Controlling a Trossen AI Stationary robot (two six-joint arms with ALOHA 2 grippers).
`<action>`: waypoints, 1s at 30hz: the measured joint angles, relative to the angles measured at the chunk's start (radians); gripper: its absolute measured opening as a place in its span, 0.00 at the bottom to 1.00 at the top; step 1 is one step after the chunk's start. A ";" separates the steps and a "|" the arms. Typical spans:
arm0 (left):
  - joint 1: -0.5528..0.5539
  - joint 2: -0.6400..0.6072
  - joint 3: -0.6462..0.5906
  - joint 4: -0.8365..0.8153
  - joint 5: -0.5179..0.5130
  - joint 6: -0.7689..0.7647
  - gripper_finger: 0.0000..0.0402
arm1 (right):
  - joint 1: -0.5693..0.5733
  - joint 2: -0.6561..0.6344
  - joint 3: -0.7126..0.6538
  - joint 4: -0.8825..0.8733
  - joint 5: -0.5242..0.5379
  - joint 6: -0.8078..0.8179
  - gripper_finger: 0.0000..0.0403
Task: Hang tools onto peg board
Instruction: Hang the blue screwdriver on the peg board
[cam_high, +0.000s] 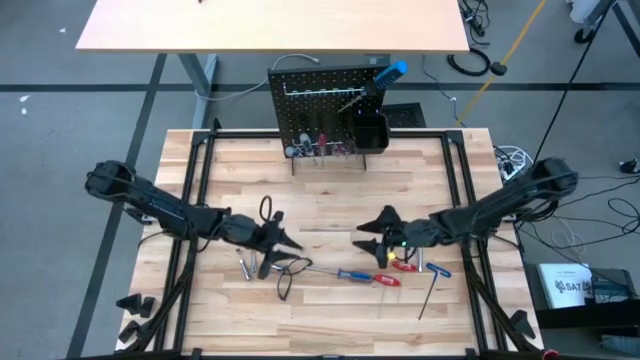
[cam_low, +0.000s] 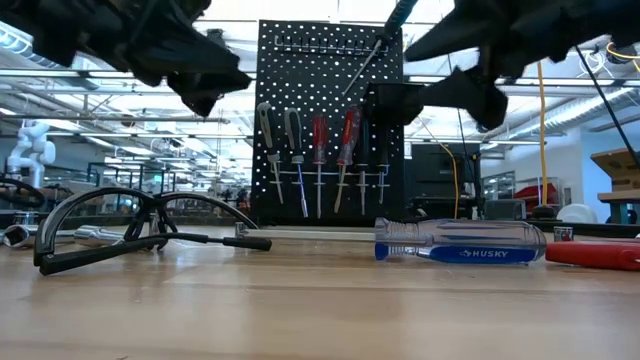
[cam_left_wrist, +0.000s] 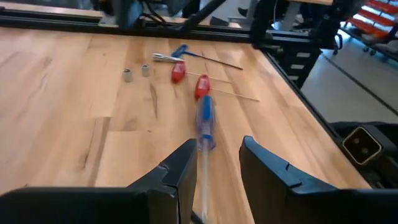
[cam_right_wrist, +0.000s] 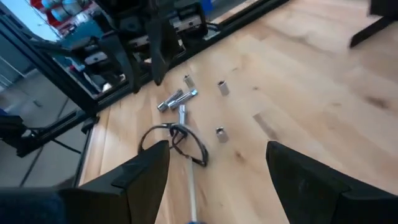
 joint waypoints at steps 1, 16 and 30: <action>-0.017 0.000 0.004 -0.008 -0.018 0.000 0.31 | 0.001 0.034 0.000 0.040 -0.006 0.005 0.65; -0.112 0.128 0.037 0.018 -0.187 -0.052 0.31 | 0.153 0.191 0.000 0.121 0.046 0.184 0.65; -0.167 0.219 0.308 -0.341 -0.172 0.081 0.31 | 0.284 0.190 0.000 0.239 0.114 0.191 0.65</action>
